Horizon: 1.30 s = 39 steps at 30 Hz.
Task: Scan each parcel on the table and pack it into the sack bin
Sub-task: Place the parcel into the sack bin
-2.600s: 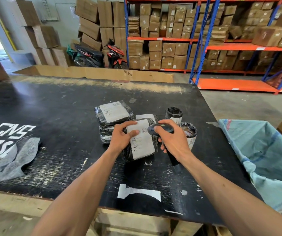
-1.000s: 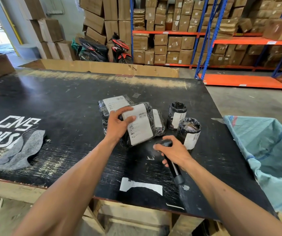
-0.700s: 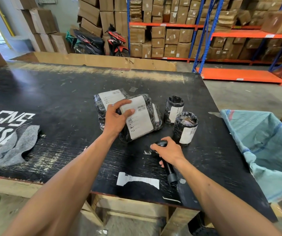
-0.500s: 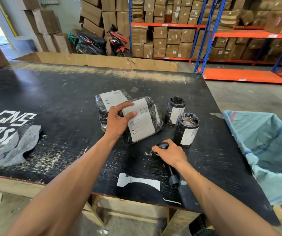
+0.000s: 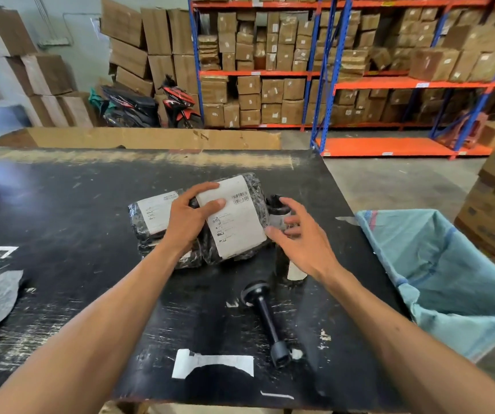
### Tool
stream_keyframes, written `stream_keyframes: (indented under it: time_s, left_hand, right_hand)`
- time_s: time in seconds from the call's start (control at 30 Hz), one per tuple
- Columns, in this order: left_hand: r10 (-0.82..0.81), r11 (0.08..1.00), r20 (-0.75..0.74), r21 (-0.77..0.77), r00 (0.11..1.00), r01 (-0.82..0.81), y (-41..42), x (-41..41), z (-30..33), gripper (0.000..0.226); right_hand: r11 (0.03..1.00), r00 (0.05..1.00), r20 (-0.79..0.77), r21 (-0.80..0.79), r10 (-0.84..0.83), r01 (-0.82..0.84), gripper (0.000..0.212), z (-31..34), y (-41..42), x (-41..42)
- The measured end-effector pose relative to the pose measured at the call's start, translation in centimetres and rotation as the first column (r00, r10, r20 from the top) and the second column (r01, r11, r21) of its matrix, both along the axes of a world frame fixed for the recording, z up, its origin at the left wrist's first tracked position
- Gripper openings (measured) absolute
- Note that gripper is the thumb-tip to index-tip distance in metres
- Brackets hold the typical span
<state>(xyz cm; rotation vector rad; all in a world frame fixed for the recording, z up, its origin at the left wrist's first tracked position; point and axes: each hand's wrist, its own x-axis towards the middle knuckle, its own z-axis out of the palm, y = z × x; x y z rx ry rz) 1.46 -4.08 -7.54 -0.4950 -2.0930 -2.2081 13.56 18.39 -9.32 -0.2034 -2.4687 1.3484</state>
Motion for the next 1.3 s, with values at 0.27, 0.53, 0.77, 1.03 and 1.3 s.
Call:
stream_keyframes:
  time_s: [0.27, 0.53, 0.77, 1.03, 1.3]
  left_hand:
    - [-0.244, 0.967, 0.14, 0.108, 0.96, 0.23, 12.0, 0.4, 4.1, 0.03]
    - [-0.321, 0.944, 0.137, -0.033, 0.937, 0.328, 29.5, -0.3, 3.2, 0.042]
    - [-0.166, 0.957, 0.132, -0.219, 0.977, 0.192, 43.1, -1.2, -2.1, 0.041]
    - [-0.23, 0.648, 0.055, -0.736, 0.972, 0.196, 48.5, -0.3, -14.3, 0.067]
    - [-0.239, 0.43, -0.056, -0.901, 0.97, 0.054, 50.1, -1.3, -17.2, 0.072]
  right_hand:
    - [0.981, 0.982, -0.185, -0.181, 0.038, -0.072, 0.083, 2.0, 7.5, -1.8]
    - [0.923, 0.964, -0.208, -0.376, -0.165, 0.077, 0.073, 0.3, 22.6, -0.4]
    - [0.881, 0.947, -0.066, -0.39, -0.316, 0.267, 0.059, -3.1, 36.9, 1.7]
    - [0.851, 0.902, 0.262, -0.321, -0.342, 0.416, 0.051, -12.5, 46.2, 3.9]
    - [0.873, 0.823, 0.55, -0.32, -0.146, 0.369, 0.052, -22.0, 47.5, 2.1]
